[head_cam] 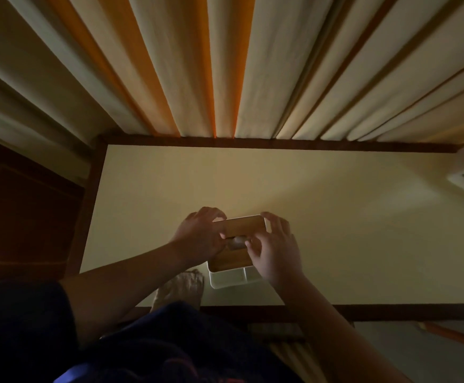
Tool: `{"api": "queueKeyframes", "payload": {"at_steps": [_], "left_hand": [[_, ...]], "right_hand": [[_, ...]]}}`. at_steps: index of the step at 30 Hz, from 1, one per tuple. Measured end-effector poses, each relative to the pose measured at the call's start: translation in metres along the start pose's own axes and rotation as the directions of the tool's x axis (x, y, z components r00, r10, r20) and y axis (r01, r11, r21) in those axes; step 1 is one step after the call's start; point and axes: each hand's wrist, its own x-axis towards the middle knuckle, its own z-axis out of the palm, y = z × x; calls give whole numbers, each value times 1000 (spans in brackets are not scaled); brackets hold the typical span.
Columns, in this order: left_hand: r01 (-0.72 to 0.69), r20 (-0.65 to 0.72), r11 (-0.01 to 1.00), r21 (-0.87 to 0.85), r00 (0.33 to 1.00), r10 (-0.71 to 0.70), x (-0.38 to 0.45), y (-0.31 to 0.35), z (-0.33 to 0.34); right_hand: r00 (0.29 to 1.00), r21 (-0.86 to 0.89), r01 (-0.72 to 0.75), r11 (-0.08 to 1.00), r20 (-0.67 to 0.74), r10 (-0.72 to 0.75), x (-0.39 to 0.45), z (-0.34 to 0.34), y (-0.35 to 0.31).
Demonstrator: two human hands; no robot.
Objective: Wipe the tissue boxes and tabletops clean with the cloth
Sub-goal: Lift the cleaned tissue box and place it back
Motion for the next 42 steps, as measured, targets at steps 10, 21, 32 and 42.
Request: {"api": "queueKeyframes", "payload": {"at_steps": [10,21,32,42], "left_hand": [[90,89,995,53,992,-95,1,16,-3],[70,16,995,72,997,-71,-2,19,10],[229,35,970,-84,973,-227,4,29,24],[210,5,957,-202,977,-213,-11,8,11]], "right_hand": [[996,-162,-23,987,80,37,21,4,-28],[989,35,136,990,48,-138,24,2,3],[974,199,216,956,31,-226,8,8,22],[974,209,205,956,57,-221,23,-3,22]]}}
